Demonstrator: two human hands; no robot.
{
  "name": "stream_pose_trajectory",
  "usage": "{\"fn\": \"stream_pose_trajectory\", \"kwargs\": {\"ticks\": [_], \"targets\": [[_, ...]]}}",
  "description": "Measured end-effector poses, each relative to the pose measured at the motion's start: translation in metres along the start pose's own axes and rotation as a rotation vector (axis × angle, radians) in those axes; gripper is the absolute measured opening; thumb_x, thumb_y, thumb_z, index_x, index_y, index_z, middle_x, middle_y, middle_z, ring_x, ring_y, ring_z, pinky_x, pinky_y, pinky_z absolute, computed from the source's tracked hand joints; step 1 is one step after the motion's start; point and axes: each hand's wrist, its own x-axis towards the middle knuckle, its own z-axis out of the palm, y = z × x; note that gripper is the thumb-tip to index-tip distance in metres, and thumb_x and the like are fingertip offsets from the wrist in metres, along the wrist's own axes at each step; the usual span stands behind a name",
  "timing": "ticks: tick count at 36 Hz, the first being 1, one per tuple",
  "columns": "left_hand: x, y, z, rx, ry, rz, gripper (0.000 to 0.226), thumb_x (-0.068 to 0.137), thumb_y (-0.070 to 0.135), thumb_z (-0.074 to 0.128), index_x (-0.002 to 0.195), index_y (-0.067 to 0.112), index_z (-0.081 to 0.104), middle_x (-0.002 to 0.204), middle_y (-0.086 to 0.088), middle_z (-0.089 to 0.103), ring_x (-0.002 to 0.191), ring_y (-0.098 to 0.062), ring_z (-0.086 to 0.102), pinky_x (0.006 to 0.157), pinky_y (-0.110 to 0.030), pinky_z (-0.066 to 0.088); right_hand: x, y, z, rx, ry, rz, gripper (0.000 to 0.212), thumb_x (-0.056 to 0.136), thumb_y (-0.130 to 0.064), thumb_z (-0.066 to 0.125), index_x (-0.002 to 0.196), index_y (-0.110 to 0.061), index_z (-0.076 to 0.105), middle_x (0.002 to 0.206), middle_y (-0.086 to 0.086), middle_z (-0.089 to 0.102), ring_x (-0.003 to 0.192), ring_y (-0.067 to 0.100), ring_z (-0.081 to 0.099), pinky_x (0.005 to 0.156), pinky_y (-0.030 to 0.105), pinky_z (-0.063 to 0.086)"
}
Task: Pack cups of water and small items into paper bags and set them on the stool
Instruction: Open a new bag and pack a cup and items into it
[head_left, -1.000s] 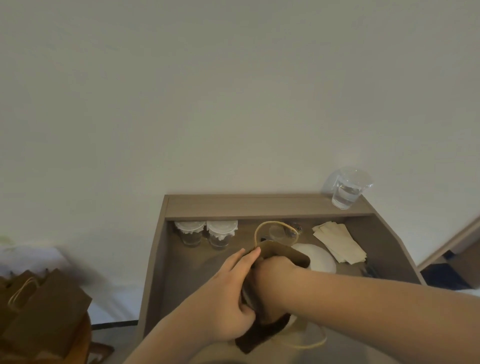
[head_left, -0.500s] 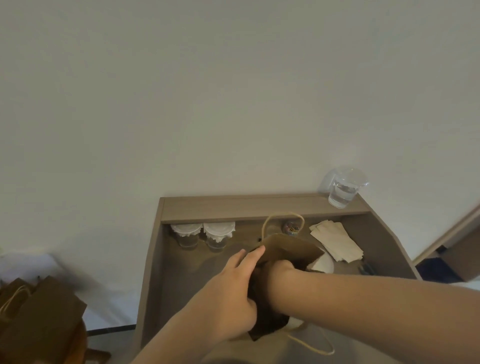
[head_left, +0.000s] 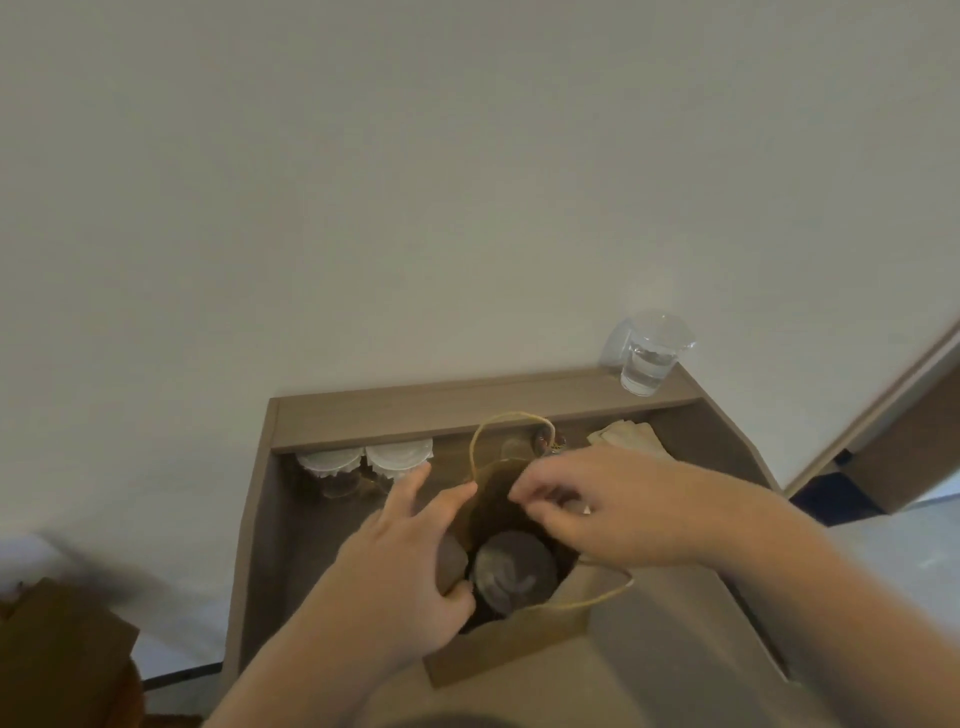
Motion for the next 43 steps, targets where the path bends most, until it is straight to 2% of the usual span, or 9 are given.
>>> {"fn": "stream_pose_trajectory", "kwargs": {"ticks": [4,7,10,13,17,22,34,39,43], "targets": [[0.005,0.008,-0.007,0.119,-0.01,-0.007,0.097,0.08,0.077,0.065,0.154,0.061,0.006,0.165,0.023,-0.027,0.159,-0.02,0.007,0.128,-0.051,0.012,-0.034,0.053,0.006,0.394,0.445,0.146,0.016,0.106,-0.035,0.057,0.111,-0.043,0.07,0.098,-0.024,0.07,0.097,-0.004,0.065,0.082,0.016,0.054],[0.009,0.01,-0.01,0.089,-0.028,-0.001,0.106,0.071,0.085,0.067,0.154,0.063,0.005,0.162,0.025,-0.034,0.159,-0.017,-0.002,0.128,-0.05,0.008,-0.041,0.119,0.044,0.415,0.622,0.457,0.012,0.104,-0.033,0.061,0.097,-0.039,0.07,0.081,-0.012,0.07,0.075,0.005,0.065,0.069,0.022,0.051],[0.012,0.012,-0.01,0.066,-0.056,-0.012,0.114,0.065,0.088,0.069,0.153,0.064,0.002,0.157,0.031,-0.04,0.158,-0.013,-0.007,0.128,-0.049,0.008,-0.037,0.187,0.104,0.306,0.455,0.734,0.011,0.102,-0.033,0.062,0.108,-0.032,0.07,0.09,-0.014,0.069,0.081,0.001,0.064,0.072,0.022,0.052],[0.013,0.015,-0.01,0.037,-0.091,-0.035,0.119,0.063,0.085,0.074,0.154,0.064,0.001,0.148,0.038,-0.043,0.157,-0.009,-0.007,0.128,-0.046,0.009,-0.033,0.231,0.152,0.282,0.317,0.852,0.026,0.1,-0.032,0.063,0.125,-0.029,0.068,0.111,-0.01,0.068,0.096,0.008,0.066,0.092,0.034,0.059],[0.011,0.017,-0.009,0.039,-0.067,-0.047,0.123,0.057,0.088,0.074,0.152,0.067,-0.002,0.152,0.036,-0.043,0.156,-0.005,-0.004,0.129,-0.042,0.012,-0.025,0.247,0.175,0.203,0.319,0.93,0.034,0.099,-0.035,0.063,0.131,-0.028,0.056,0.114,-0.003,0.06,0.097,0.018,0.065,0.081,0.038,0.058],[0.011,0.021,-0.005,0.003,-0.051,-0.079,0.124,0.052,0.091,0.073,0.148,0.073,-0.002,0.152,0.041,-0.037,0.152,0.001,0.0,0.129,-0.04,0.014,-0.008,0.27,0.186,0.115,0.175,1.027,0.034,0.107,-0.031,0.048,0.138,-0.017,0.045,0.129,0.011,0.06,0.111,0.033,0.066,0.086,0.05,0.055],[0.01,0.029,-0.005,-0.022,-0.056,-0.105,0.116,0.058,0.087,0.074,0.147,0.074,0.001,0.149,0.045,-0.037,0.142,0.008,0.001,0.128,-0.045,0.019,0.0,0.281,0.155,0.053,0.0,0.986,0.011,0.1,-0.026,0.059,0.097,-0.021,0.068,0.089,0.0,0.07,0.083,0.02,0.068,0.087,0.041,0.061],[0.007,0.03,-0.007,-0.028,-0.035,-0.088,0.114,0.063,0.084,0.074,0.149,0.071,0.001,0.155,0.04,-0.034,0.144,0.007,0.001,0.126,-0.036,0.011,-0.029,0.225,0.077,0.044,0.234,0.773,0.023,0.097,-0.044,0.066,0.087,-0.027,0.056,0.078,-0.006,0.067,0.069,0.01,0.065,0.063,0.028,0.052],[0.006,0.023,-0.004,-0.049,-0.007,-0.078,0.119,0.062,0.083,0.076,0.152,0.068,0.0,0.16,0.037,-0.027,0.154,-0.001,0.004,0.125,-0.035,0.012,-0.076,0.141,-0.005,0.277,0.697,0.377,0.01,0.091,-0.035,0.068,0.087,-0.031,0.059,0.07,-0.003,0.069,0.063,0.017,0.068,0.058,0.036,0.055]]}}
